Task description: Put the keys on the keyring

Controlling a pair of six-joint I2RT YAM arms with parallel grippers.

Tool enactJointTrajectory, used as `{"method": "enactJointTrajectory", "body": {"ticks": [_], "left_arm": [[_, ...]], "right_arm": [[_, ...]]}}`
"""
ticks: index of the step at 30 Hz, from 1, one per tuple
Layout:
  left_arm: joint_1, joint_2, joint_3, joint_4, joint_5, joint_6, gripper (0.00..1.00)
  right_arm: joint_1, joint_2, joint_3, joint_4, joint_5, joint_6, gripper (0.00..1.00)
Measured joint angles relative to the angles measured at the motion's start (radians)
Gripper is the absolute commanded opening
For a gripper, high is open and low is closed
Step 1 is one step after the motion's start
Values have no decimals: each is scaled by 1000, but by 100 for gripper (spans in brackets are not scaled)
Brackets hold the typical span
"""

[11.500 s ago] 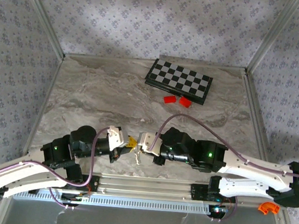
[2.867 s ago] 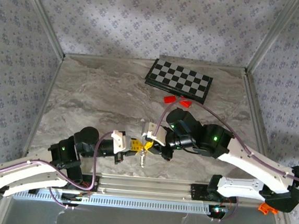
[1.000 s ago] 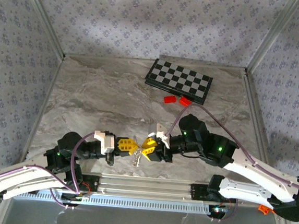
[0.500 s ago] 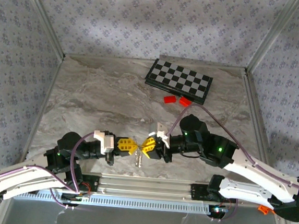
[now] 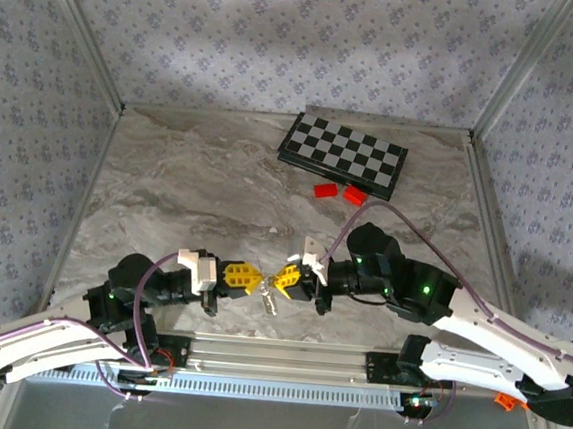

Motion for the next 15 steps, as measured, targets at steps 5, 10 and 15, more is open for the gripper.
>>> {"method": "enactJointTrajectory", "body": {"ticks": [5,10,15], "left_arm": [[0,2,0,-3,0,0,0],[0,1,-2,-5,0,0,0],[0,-4,-2,0,1,0,0]], "right_arm": [[13,14,0,-14,30,-8,5],[30,12,2,-37,65,-18,30],[38,-33,2,-61,103,-31,47]]}}
